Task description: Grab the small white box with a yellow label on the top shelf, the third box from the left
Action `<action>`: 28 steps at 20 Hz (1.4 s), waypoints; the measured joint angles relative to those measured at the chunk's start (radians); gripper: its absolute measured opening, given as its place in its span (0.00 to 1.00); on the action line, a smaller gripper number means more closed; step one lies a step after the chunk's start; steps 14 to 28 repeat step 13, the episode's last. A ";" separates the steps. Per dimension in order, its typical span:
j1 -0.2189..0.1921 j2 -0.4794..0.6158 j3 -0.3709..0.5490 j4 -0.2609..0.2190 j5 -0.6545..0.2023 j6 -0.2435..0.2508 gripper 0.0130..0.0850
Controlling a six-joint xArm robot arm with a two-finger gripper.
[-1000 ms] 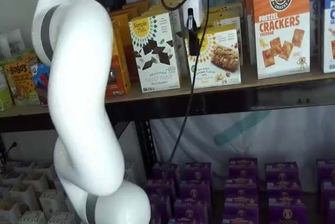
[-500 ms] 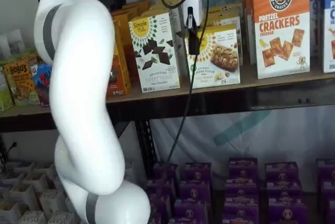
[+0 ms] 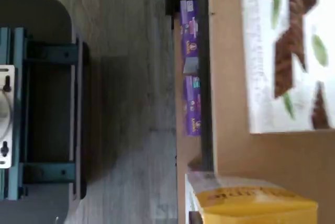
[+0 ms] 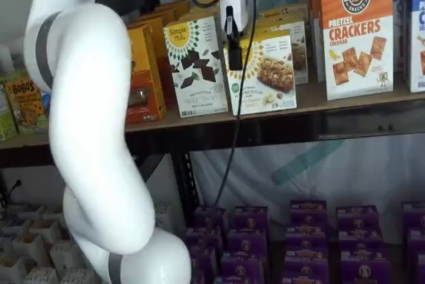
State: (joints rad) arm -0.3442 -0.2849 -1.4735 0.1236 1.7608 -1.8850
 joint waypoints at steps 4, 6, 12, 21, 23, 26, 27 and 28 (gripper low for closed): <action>0.005 -0.074 0.059 -0.015 0.027 0.003 0.17; 0.001 -0.106 0.083 -0.018 0.048 0.001 0.17; -0.014 -0.187 0.153 -0.028 0.067 -0.015 0.17; -0.019 -0.200 0.167 -0.026 0.064 -0.019 0.17; -0.019 -0.200 0.167 -0.026 0.064 -0.019 0.17; -0.019 -0.200 0.167 -0.026 0.064 -0.019 0.17; -0.019 -0.200 0.167 -0.026 0.064 -0.019 0.17; -0.019 -0.200 0.167 -0.026 0.064 -0.019 0.17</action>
